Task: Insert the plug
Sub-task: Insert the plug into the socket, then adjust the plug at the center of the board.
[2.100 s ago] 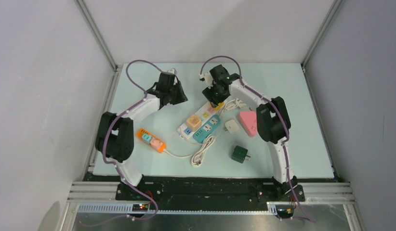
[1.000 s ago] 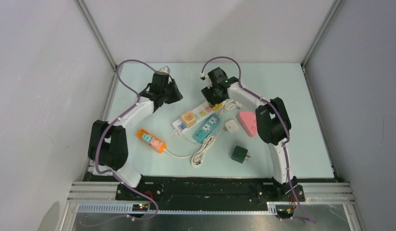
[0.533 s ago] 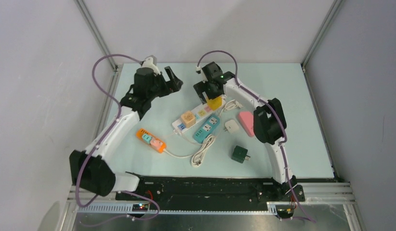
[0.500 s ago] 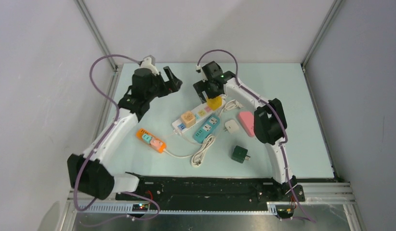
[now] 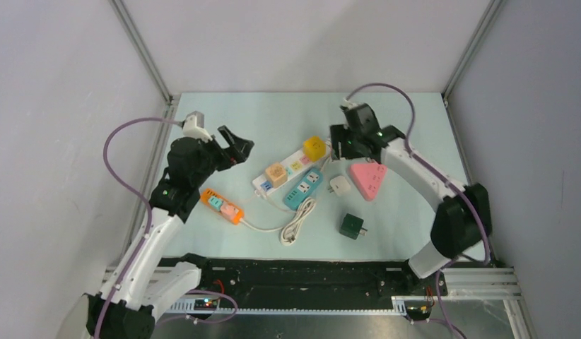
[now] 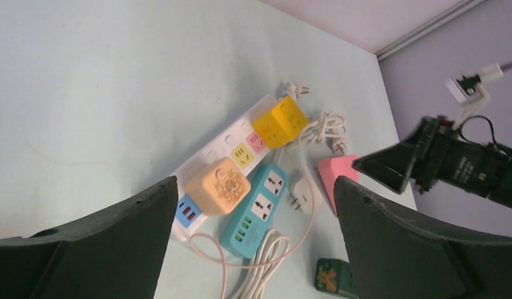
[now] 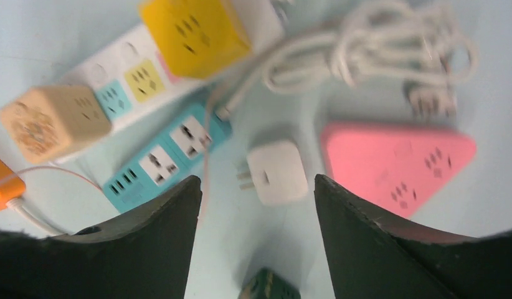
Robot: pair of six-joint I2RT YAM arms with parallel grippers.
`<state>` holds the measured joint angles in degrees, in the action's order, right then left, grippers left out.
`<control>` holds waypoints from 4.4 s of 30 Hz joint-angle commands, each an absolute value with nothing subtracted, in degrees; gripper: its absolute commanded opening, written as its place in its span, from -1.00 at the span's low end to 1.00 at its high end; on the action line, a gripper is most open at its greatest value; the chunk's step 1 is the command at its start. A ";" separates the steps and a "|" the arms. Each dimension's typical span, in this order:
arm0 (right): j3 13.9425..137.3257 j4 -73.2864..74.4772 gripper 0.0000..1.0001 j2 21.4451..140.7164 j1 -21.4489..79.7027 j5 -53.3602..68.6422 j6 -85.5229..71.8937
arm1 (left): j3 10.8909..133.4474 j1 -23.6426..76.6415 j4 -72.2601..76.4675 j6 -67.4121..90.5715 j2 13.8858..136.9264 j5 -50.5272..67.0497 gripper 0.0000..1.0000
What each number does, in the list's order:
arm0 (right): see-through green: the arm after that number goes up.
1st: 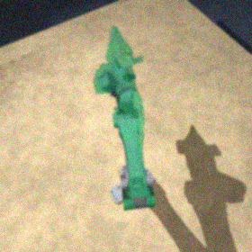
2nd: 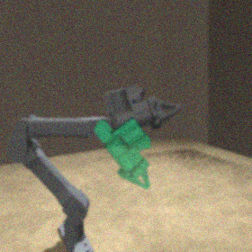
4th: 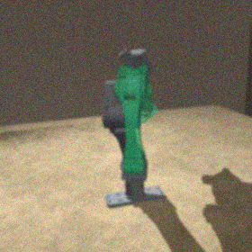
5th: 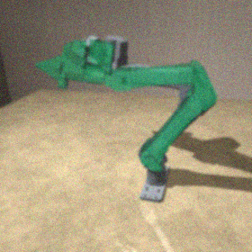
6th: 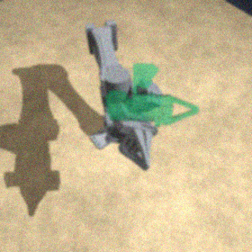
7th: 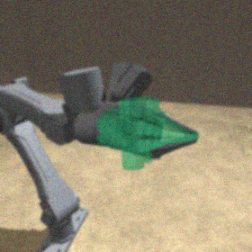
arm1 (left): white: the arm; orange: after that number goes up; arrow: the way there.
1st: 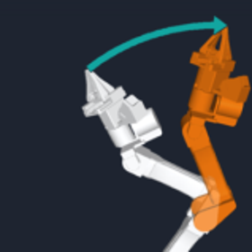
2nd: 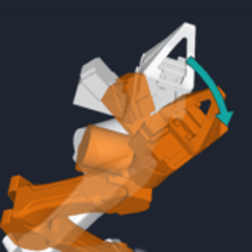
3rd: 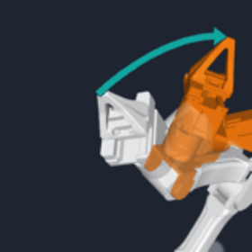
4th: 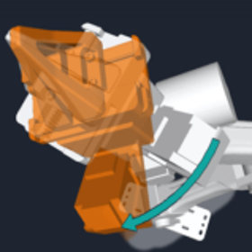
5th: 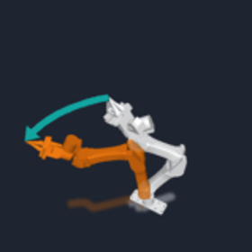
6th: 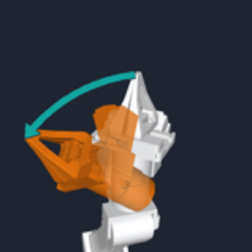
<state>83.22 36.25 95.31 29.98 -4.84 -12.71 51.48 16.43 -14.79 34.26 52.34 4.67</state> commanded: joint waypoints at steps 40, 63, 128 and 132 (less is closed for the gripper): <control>65.78 24.19 0.55 100.76 29.88 -10.64 -16.97 | 37.95 15.21 -19.77 35.05 42.93 10.63 0.97; 69.35 27.37 0.27 107.74 32.61 -11.87 -17.09 | 38.28 15.21 -20.11 34.37 44.08 11.05 0.97; 56.51 24.70 0.99 89.14 35.21 -15.48 -24.22 | 39.48 15.29 -20.03 34.63 43.31 16.17 0.97; 56.18 28.02 0.99 84.56 37.85 -14.37 -21.76 | 39.08 15.29 -19.96 34.51 42.93 16.24 0.97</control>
